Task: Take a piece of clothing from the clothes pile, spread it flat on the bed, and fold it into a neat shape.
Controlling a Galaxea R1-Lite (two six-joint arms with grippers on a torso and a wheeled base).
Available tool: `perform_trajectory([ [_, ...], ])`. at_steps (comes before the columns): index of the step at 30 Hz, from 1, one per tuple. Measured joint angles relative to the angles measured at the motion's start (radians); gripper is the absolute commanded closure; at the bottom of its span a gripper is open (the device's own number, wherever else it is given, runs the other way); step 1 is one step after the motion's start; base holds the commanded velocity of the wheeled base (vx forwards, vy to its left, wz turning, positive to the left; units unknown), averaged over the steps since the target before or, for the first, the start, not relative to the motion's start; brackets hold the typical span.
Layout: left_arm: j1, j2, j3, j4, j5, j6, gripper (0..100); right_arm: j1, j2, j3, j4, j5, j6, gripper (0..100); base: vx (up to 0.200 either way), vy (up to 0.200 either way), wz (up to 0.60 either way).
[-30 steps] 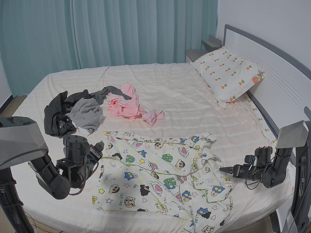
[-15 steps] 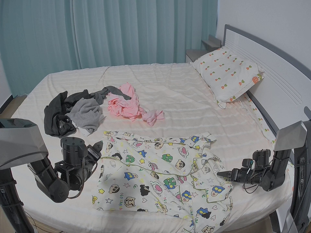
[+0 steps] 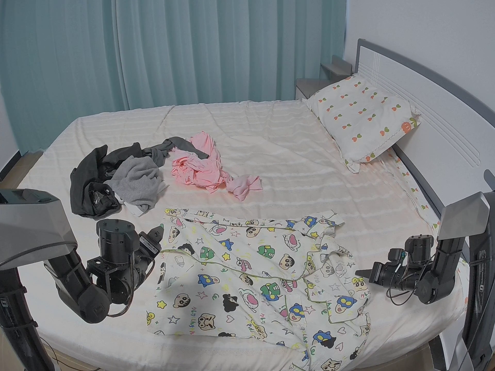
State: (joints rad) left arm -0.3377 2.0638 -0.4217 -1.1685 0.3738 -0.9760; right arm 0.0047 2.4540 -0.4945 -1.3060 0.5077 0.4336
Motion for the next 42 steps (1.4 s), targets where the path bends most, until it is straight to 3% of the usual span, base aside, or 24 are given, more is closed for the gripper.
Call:
perform_trajectory([
  [7, 0.0, 0.0, 0.0, 0.0, 0.005, 0.001, 0, -0.047, -0.024, -0.016, 0.002, -0.006, -0.005, 100, 0.0, 0.0, 0.0],
  [20, 0.003, 0.008, -0.002, 0.0, 0.009, 0.002, 0, -0.215, -0.024, -0.148, 0.017, -0.009, -0.019, 100, 0.0, 0.0, 0.0],
  [30, 0.003, 0.017, -0.002, 0.0, 0.01, 0.002, 0, -0.26, 0.006, -0.214, 0.103, -0.011, -0.023, 100, 0.0, 0.0, 0.0],
  [40, 0.002, 0.024, 0.003, -0.001, 0.006, 0.001, 0, -0.29, 0.018, -0.282, 0.134, -0.066, -0.025, 100, 0.0, 0.0, 0.0],
  [41, 0.001, 0.024, 0.004, 0.0, 0.005, 0.001, 0, -0.29, 0.019, -0.283, 0.134, -0.066, -0.025, 0, 0.0, 0.0, 0.0],
  [42, 0.001, 0.025, 0.004, -0.001, 0.004, 0.001, 0, -0.289, 0.02, -0.284, 0.13, -0.067, -0.025, 0, 0.0, 0.0, 0.0],
])
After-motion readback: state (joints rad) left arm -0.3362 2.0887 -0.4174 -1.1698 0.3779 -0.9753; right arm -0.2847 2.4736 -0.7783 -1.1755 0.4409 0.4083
